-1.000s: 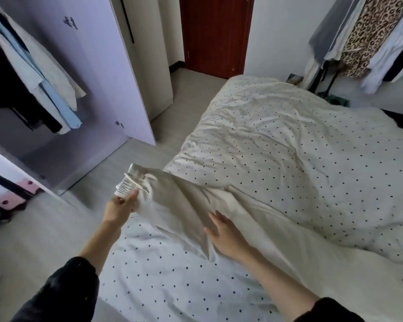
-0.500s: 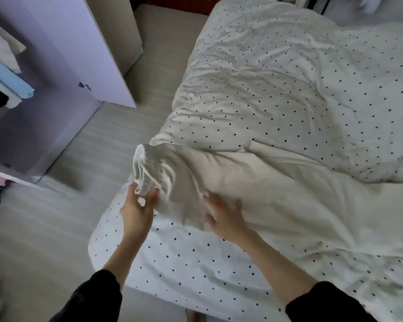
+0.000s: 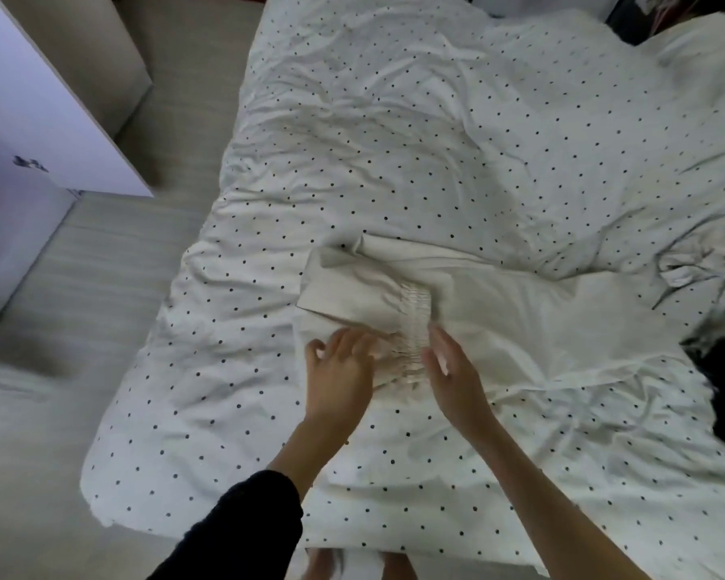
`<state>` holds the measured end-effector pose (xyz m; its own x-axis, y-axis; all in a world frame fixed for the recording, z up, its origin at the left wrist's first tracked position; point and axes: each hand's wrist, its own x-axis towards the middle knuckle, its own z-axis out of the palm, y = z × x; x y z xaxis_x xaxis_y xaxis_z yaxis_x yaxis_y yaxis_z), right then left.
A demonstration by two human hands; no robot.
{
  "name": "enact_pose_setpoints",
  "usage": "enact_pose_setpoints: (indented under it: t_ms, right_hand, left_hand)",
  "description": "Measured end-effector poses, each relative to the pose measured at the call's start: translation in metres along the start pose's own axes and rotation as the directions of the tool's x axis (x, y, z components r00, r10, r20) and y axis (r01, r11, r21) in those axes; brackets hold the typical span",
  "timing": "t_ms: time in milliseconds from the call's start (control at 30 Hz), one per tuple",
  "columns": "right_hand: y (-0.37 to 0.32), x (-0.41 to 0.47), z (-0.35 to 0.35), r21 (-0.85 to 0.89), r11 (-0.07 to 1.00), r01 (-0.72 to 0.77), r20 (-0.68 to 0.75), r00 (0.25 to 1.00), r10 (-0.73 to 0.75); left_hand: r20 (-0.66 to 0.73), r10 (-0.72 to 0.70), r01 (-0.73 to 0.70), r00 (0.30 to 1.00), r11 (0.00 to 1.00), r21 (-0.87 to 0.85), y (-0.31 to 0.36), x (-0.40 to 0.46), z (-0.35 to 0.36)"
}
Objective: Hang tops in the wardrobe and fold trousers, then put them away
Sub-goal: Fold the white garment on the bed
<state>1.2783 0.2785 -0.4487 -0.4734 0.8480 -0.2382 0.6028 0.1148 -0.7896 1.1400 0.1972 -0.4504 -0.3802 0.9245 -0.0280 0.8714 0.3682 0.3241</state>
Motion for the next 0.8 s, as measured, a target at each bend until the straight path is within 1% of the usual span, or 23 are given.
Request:
enact_pose_setpoints:
  t_ms: [33, 67, 100, 133, 167, 200, 233, 267, 300, 400, 433, 467, 500, 533, 567, 600, 633, 667, 733, 800]
  right_hand:
    - [0.002, -0.002, 0.010, -0.119, 0.988, 0.094, 0.052, 0.995, -0.088]
    - [0.006, -0.002, 0.019, -0.215, 0.961, 0.172, 0.105, 0.983, -0.152]
    - [0.009, -0.001, 0.029, -0.290, 0.930, 0.224, 0.139, 0.972, -0.190]
    - [0.010, 0.002, 0.036, -0.353, 0.902, 0.249, 0.156, 0.966, -0.206]
    - [0.011, 0.005, 0.042, -0.405, 0.879, 0.250, 0.158, 0.967, -0.202]
    - [0.013, 0.010, 0.047, -0.445, 0.864, 0.234, 0.153, 0.971, -0.184]
    - [0.015, 0.015, 0.050, -0.479, 0.850, 0.219, 0.158, 0.974, -0.162]
    - [0.018, 0.020, 0.052, -0.504, 0.838, 0.210, 0.175, 0.975, -0.139]
    - [0.020, 0.025, 0.053, -0.515, 0.832, 0.205, 0.198, 0.973, -0.117]
    - [0.028, 0.036, 0.051, -0.464, 0.859, 0.218, 0.250, 0.962, -0.109]
    - [0.029, 0.038, 0.050, -0.418, 0.881, 0.221, 0.261, 0.958, -0.117]
    - [0.030, 0.040, 0.048, -0.365, 0.906, 0.216, 0.273, 0.955, -0.117]
    - [0.030, 0.040, 0.045, -0.296, 0.936, 0.190, 0.284, 0.953, -0.103]
    - [0.028, 0.040, 0.042, -0.200, 0.970, 0.137, 0.284, 0.956, -0.076]
    - [0.024, 0.041, 0.035, -0.072, 0.996, 0.045, 0.270, 0.962, -0.024]
    - [0.018, 0.041, 0.021, 0.097, 0.992, -0.081, 0.252, 0.966, 0.054]
    - [0.012, 0.041, 0.014, 0.266, 0.942, -0.205, 0.270, 0.954, 0.132]
    - [0.008, 0.040, 0.001, 0.405, 0.866, -0.295, 0.283, 0.941, 0.188]
    - [0.006, 0.034, -0.029, 0.554, 0.756, -0.348, 0.285, 0.933, 0.220]
    - [0.009, 0.030, -0.059, 0.625, 0.691, -0.364, 0.290, 0.930, 0.228]
  left_hand:
    - [-0.103, -0.118, 0.113, 0.988, 0.992, -0.046, -0.012, 0.000, -0.003]
    - [-0.148, -0.242, 0.230, 0.959, 0.969, -0.094, -0.025, 0.001, -0.003]
    - [-0.117, -0.361, 0.345, 0.925, 0.928, -0.138, -0.041, 0.003, -0.003]
    - [-0.030, -0.474, 0.459, 0.880, 0.865, -0.204, -0.056, 0.007, -0.003]
    - [0.100, -0.564, 0.567, 0.820, 0.774, -0.280, -0.068, 0.012, -0.005]
    - [0.252, -0.608, 0.656, 0.753, 0.663, -0.361, -0.077, 0.019, -0.006]
    - [0.400, -0.607, 0.724, 0.687, 0.523, -0.449, -0.082, 0.023, -0.006]
    - [0.511, -0.566, 0.757, 0.648, 0.402, -0.515, -0.084, 0.027, -0.005]
    - [0.571, -0.512, 0.762, 0.641, 0.333, -0.556, -0.085, 0.030, -0.004]
    - [0.637, -0.353, 0.723, 0.685, 0.224, -0.653, -0.085, 0.036, -0.001]
    - [0.631, -0.338, 0.710, 0.698, 0.210, -0.672, -0.084, 0.038, -0.002]
    - [0.611, -0.354, 0.697, 0.708, 0.208, -0.686, -0.080, 0.040, -0.003]
    - [0.578, -0.391, 0.684, 0.716, 0.228, -0.693, -0.074, 0.042, -0.007]
    - [0.529, -0.440, 0.669, 0.726, 0.274, -0.690, -0.067, 0.044, -0.012]
    - [0.473, -0.475, 0.653, 0.742, 0.348, -0.673, -0.056, 0.048, -0.020]
    - [0.421, -0.480, 0.628, 0.769, 0.445, -0.639, -0.040, 0.053, -0.031]
    - [0.384, -0.481, 0.609, 0.788, 0.518, -0.601, -0.030, 0.056, -0.040]
    - [0.353, -0.463, 0.579, 0.813, 0.583, -0.570, -0.016, 0.061, -0.049]
    - [0.310, -0.404, 0.509, 0.861, 0.685, -0.521, 0.016, 0.069, -0.063]
    - [0.277, -0.340, 0.437, 0.898, 0.758, -0.485, 0.053, 0.075, -0.069]
